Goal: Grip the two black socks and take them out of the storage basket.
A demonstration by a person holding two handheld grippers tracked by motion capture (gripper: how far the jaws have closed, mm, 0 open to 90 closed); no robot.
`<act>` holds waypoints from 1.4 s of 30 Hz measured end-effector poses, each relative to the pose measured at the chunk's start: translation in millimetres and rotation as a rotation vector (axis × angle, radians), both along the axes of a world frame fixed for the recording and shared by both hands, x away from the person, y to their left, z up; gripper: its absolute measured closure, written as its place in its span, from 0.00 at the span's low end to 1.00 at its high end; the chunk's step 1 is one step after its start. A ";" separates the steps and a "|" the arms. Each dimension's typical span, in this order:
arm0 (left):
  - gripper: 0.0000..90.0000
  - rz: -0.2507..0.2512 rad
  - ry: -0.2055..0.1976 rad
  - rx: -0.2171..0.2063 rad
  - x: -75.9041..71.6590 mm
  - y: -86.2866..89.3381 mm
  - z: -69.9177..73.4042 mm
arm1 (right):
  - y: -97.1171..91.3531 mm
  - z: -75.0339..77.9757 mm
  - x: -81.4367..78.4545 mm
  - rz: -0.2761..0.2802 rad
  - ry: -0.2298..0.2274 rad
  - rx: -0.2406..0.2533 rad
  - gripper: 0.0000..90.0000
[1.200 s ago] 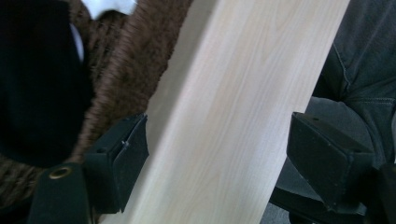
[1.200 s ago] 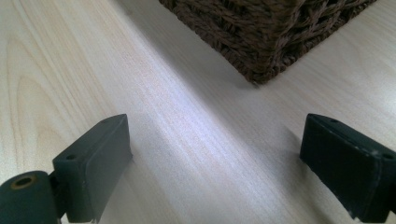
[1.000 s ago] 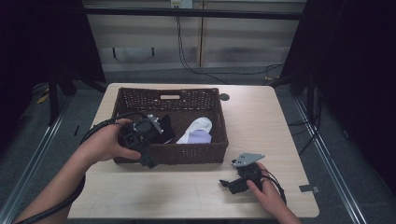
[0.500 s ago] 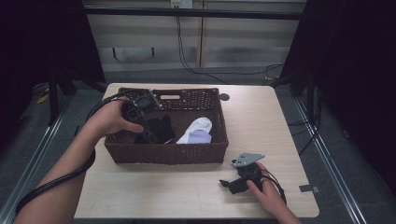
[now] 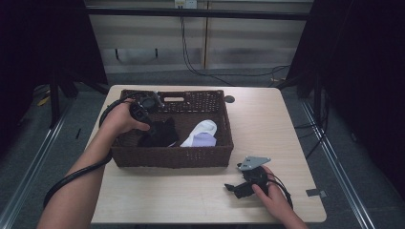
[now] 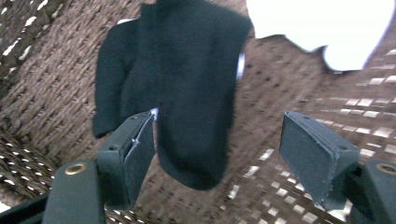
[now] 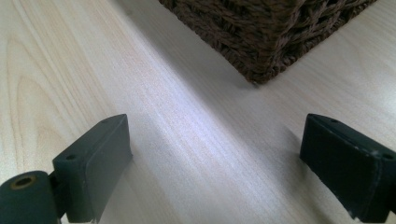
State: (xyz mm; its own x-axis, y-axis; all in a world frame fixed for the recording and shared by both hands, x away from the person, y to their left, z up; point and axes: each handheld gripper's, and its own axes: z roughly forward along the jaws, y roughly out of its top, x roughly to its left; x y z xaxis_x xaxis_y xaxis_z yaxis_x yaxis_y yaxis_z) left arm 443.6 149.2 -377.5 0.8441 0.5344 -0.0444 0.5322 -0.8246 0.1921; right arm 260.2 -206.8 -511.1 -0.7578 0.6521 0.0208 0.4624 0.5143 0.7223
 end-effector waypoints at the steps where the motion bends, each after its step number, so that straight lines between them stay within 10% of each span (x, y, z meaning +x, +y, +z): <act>1: 0.31 0.000 -0.006 0.003 1.5 0.0 -3.9 | 0.0 0.0 0.0 0.000 0.000 0.000 0.09; 14: 0.49 -0.010 -0.062 0.017 17.8 -11.5 -49.9 | 0.1 0.0 -0.2 0.001 0.005 0.002 0.09; 18: 0.63 0.007 -0.015 0.040 20.7 -16.6 -59.8 | 0.0 0.0 0.0 0.000 0.000 0.000 0.09; 19: 0.81 0.024 0.028 0.065 21.3 -20.4 -56.2 | 0.0 0.0 0.0 0.000 0.000 0.000 0.09; 21: 0.85 0.020 0.035 0.078 21.3 -21.8 -54.3 | 0.0 0.1 0.0 0.000 0.000 -0.001 0.09; 42: 0.86 0.017 0.065 -0.025 2.6 -21.9 54.5 | 0.0 0.5 -1.1 -0.003 0.009 -0.003 0.09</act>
